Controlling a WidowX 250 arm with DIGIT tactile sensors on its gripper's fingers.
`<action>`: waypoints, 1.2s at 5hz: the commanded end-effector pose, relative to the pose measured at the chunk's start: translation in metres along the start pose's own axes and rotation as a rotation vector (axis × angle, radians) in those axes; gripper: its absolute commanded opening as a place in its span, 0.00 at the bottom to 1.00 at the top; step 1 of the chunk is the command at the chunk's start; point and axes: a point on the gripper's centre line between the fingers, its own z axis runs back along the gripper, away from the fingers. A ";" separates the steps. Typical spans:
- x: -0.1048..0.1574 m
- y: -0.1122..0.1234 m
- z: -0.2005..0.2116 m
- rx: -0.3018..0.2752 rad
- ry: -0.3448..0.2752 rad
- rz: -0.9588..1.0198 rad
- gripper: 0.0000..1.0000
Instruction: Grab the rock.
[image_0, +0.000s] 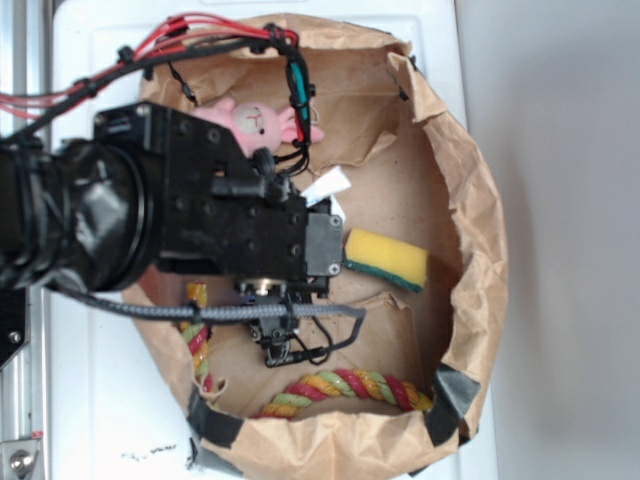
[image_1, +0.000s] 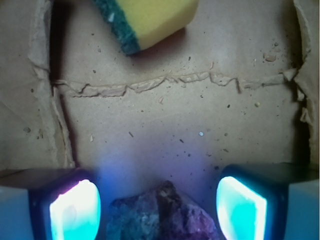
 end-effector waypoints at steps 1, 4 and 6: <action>-0.014 -0.002 -0.011 0.047 0.041 -0.055 1.00; -0.012 -0.002 0.004 0.067 -0.015 -0.053 0.00; -0.008 0.003 0.021 0.038 -0.053 -0.028 0.00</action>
